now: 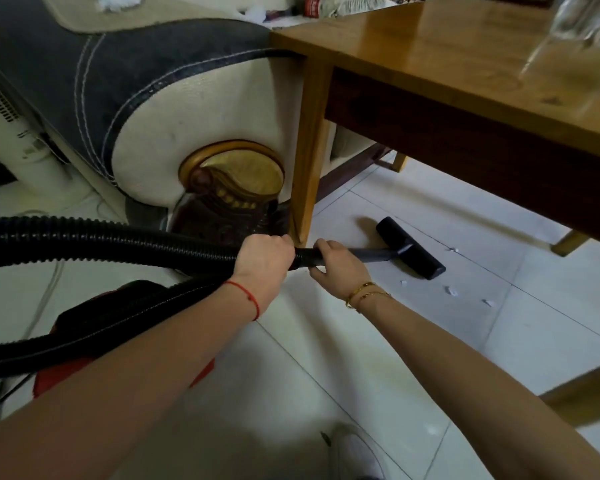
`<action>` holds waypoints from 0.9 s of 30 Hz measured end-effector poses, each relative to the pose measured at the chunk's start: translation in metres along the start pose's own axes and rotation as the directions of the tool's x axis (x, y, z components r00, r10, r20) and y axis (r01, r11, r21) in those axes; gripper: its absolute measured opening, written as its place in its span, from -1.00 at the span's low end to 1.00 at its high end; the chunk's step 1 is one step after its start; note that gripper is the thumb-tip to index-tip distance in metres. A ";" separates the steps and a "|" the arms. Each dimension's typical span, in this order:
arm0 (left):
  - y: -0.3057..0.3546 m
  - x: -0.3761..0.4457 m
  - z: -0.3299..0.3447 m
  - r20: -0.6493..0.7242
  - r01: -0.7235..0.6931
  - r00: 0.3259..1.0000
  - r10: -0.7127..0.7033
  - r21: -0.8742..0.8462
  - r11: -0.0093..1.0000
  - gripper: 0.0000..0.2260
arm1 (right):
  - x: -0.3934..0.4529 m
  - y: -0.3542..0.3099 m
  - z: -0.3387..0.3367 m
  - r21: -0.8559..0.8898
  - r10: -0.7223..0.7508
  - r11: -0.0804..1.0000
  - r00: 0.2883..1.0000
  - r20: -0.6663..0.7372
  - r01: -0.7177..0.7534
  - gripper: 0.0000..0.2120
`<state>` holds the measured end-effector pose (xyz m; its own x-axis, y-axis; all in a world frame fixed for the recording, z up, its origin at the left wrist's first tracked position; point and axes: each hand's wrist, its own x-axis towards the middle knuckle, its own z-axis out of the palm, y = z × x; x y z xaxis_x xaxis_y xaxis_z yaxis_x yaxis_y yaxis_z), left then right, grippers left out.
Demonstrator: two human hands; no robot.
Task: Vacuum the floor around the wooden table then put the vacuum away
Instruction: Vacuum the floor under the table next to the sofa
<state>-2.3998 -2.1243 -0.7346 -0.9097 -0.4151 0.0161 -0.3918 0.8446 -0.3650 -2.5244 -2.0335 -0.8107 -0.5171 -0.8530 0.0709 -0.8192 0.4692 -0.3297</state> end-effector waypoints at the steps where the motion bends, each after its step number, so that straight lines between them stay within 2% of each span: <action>1: 0.005 0.008 0.005 -0.009 -0.007 1.000 0.007 -0.007 1.000 -0.81 | 0.001 0.008 0.001 -0.015 0.011 1.000 1.000 -0.009 -0.011 -0.76; 7: 0.051 0.060 0.026 -0.052 -0.070 0.996 0.068 -0.041 0.997 -0.79 | 0.008 0.083 0.012 -0.121 0.031 0.992 0.996 -0.083 -0.041 -0.78; 17: 0.146 0.132 0.031 -0.050 -0.192 0.981 0.187 -0.137 0.972 -0.76 | -0.005 0.194 0.002 -0.095 0.184 0.976 0.975 -0.124 -0.196 -0.75; 22: 0.167 0.139 0.023 -0.041 -0.213 0.977 0.210 -0.145 0.966 -0.75 | -0.018 0.213 -0.012 -0.053 0.182 0.981 0.978 -0.103 -0.189 -0.77; 27: 0.153 0.127 0.011 -0.050 -0.212 0.977 0.208 -0.101 0.972 -0.74 | -0.020 0.197 -0.017 -0.012 0.176 0.984 0.978 -0.116 -0.178 -0.77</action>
<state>-2.5734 -2.0510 -0.7986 -0.9769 -0.2131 -0.0139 -0.2020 0.9432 -0.2637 -2.6800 -1.9198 -0.8613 -0.6781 -0.7250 0.1205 -0.7170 0.6165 -0.3254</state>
